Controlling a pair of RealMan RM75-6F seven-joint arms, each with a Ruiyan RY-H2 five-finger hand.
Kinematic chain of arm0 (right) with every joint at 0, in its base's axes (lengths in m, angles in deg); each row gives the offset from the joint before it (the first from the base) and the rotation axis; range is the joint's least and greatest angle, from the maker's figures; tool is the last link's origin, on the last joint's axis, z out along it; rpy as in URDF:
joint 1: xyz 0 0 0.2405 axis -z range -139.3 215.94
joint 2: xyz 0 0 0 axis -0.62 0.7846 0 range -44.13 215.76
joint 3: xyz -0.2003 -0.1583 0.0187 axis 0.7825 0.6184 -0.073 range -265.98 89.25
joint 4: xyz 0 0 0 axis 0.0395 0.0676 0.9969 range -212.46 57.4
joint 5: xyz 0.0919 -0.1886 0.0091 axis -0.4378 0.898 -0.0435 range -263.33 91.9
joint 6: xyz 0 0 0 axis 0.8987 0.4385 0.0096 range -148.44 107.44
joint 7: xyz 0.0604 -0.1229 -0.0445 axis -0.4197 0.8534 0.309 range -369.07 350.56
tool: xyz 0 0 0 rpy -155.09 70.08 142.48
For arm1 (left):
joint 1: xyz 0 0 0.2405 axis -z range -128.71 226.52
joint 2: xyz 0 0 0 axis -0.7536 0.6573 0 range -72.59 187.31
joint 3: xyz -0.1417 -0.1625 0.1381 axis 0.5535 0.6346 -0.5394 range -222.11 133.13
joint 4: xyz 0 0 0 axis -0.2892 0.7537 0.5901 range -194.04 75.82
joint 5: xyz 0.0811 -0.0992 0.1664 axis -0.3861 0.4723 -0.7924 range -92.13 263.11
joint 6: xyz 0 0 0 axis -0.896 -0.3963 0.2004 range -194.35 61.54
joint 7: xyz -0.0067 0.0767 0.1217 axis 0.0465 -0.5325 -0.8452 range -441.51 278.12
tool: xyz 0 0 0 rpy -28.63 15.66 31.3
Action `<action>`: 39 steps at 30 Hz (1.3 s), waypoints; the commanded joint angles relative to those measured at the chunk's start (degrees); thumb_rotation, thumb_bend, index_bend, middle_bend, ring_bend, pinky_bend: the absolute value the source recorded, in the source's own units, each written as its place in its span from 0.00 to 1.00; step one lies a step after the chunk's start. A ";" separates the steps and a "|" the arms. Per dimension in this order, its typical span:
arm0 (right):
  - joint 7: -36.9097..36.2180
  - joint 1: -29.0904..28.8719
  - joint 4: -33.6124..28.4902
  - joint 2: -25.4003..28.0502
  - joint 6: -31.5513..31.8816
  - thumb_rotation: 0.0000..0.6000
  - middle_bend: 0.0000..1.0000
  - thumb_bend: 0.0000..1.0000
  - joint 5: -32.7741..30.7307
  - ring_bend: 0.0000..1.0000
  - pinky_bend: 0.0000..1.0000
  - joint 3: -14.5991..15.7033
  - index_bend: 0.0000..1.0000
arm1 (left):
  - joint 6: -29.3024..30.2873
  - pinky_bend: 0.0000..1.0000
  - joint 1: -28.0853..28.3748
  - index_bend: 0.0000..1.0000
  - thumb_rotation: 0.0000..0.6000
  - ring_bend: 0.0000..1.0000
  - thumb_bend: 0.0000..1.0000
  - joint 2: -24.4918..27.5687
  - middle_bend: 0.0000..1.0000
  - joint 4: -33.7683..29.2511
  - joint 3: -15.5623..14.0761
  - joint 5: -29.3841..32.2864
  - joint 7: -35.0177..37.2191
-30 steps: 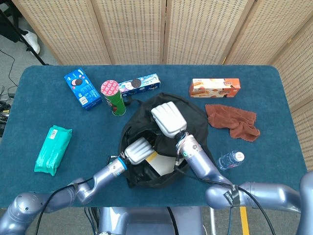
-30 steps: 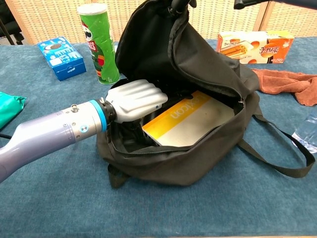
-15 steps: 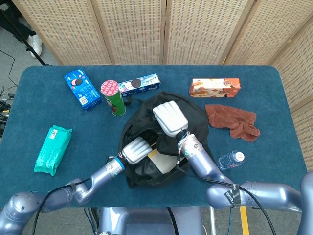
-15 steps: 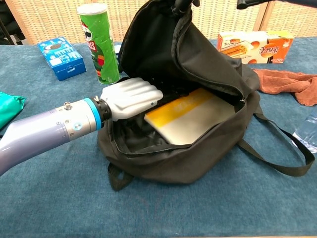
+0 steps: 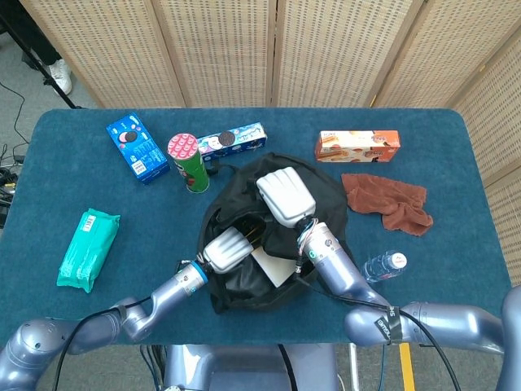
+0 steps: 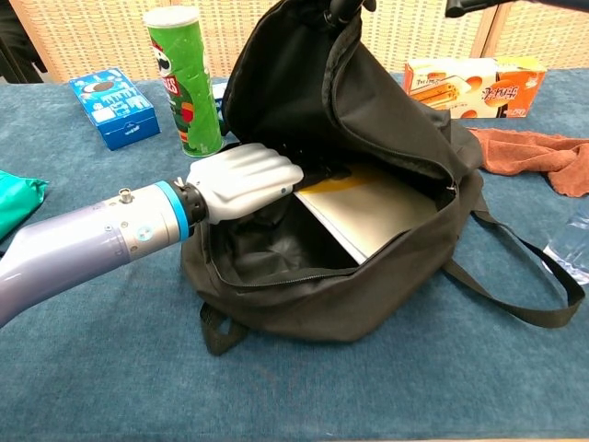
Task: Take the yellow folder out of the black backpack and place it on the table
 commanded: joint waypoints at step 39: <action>-3.10 2.38 4.20 1.48 0.03 1.00 0.70 0.57 -0.37 0.67 0.66 1.36 0.65 | 20.67 0.35 -4.76 0.71 1.00 0.38 1.00 9.90 0.61 -6.65 -2.52 -7.24 15.13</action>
